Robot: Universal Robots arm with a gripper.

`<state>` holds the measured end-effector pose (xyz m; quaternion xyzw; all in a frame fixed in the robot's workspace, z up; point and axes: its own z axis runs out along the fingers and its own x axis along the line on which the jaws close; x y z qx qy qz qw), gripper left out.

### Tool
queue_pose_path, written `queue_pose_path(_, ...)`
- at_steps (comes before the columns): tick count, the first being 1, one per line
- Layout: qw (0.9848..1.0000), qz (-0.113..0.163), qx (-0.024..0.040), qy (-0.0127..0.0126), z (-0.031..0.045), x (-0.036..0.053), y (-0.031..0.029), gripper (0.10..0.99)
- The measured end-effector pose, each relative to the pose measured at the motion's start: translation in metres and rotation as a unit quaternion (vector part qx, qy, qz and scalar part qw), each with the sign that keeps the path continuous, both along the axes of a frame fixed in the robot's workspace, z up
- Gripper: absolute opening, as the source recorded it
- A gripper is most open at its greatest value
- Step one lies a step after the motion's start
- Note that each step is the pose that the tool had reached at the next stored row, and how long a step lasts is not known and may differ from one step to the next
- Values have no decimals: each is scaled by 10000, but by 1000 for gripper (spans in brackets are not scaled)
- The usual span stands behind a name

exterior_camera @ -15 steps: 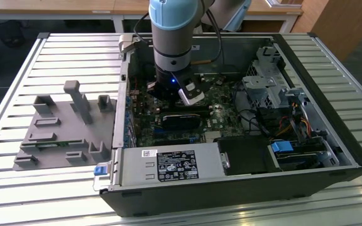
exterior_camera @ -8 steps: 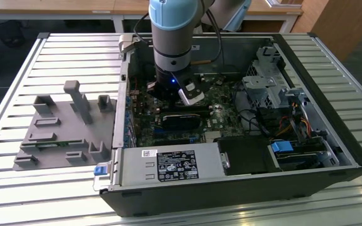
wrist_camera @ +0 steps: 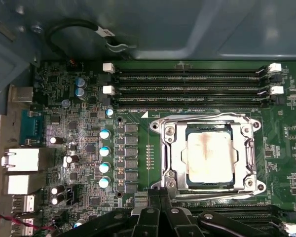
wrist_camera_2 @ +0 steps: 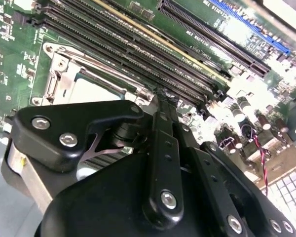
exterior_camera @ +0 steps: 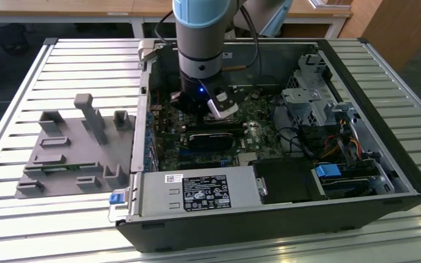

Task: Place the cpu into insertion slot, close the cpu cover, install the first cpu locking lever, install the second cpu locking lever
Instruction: 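Install the second cpu locking lever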

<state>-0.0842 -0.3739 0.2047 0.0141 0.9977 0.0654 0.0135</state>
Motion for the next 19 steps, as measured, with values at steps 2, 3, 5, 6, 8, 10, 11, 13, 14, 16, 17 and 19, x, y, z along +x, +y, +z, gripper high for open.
queue_pose_path(2,10000,0,0,0,11,0,1,106)
queue_pose_path(3,10000,0,0,0,17,0,1,106)
queue_pose_path(5,10000,0,0,0,32,0,1,106)
queue_pose_path(6,10000,0,0,0,43,0,1,106)
queue_pose_path(8,10000,0,1,0,59,0,1,106)
queue_pose_path(10,10000,0,1,0,67,0,1,106)
queue_pose_path(11,10000,0,1,0,71,0,1,106)
queue_pose_path(13,10000,0,0,0,82,0,1,106)
queue_pose_path(14,10000,0,0,0,87,0,1,106)
queue_pose_path(16,10000,0,0,0,99,0,1,106)
queue_pose_path(17,10000,0,0,0,105,0,1,106)
queue_pose_path(19,10000,0,1,0,112,1,2,106)
